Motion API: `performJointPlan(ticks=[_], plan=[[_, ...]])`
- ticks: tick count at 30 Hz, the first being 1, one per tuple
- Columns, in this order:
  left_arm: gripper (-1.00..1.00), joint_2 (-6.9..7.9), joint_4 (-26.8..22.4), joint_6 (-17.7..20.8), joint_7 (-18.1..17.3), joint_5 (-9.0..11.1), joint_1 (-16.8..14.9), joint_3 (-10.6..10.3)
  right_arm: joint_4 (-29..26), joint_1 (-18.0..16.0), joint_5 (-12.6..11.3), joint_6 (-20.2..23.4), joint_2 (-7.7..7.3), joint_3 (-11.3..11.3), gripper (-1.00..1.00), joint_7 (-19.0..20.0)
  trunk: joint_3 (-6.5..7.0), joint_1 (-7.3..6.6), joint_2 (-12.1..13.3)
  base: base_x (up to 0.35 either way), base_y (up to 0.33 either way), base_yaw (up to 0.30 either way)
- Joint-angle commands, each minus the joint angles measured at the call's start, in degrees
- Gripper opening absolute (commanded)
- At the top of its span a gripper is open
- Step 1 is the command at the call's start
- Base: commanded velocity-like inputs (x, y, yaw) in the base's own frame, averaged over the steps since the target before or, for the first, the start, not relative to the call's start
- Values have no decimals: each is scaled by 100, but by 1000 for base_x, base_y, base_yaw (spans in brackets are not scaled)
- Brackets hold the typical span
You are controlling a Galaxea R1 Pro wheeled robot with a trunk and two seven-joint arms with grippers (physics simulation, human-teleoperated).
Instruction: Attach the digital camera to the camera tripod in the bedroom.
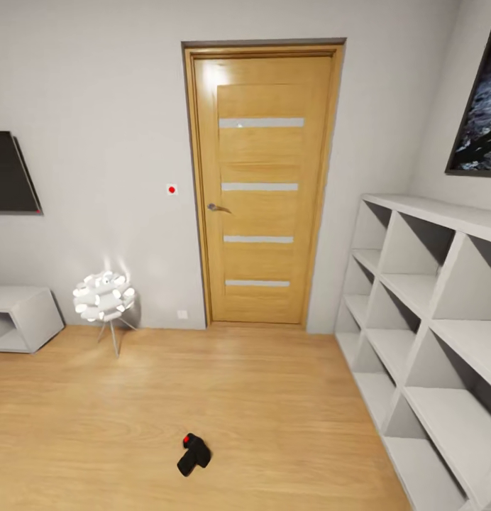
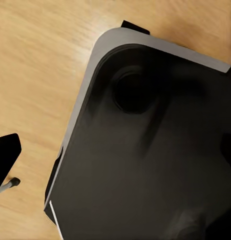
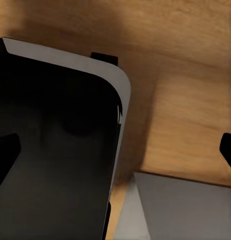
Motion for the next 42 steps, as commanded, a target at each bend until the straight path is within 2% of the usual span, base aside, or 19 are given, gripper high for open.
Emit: performJointPlan(ticks=[1, 10, 21, 42], plan=[[100, -2, -9, 11, 9, 39, 2, 12, -11, 5, 37, -9, -3, -10, 100, 17, -4, 4, -2, 322, 0, 28], [100, 0, 1, 11, 9, 44, 1, 12, 27, 3, 18, -46, -14, -40, 100, 20, -4, 4, -2, 322, 0, 9], [100, 3, 4, 10, 9, 41, 1, 2, 230, 2, 10, -38, -57, -468, 100, 27, -4, 4, -2, 322, 0, 0], [100, -5, 4, 3, 9, 29, 0, -6, 245, 3, 19, -58, -87, -503, 100, 19, -4, 4, -2, 322, 0, 0]])
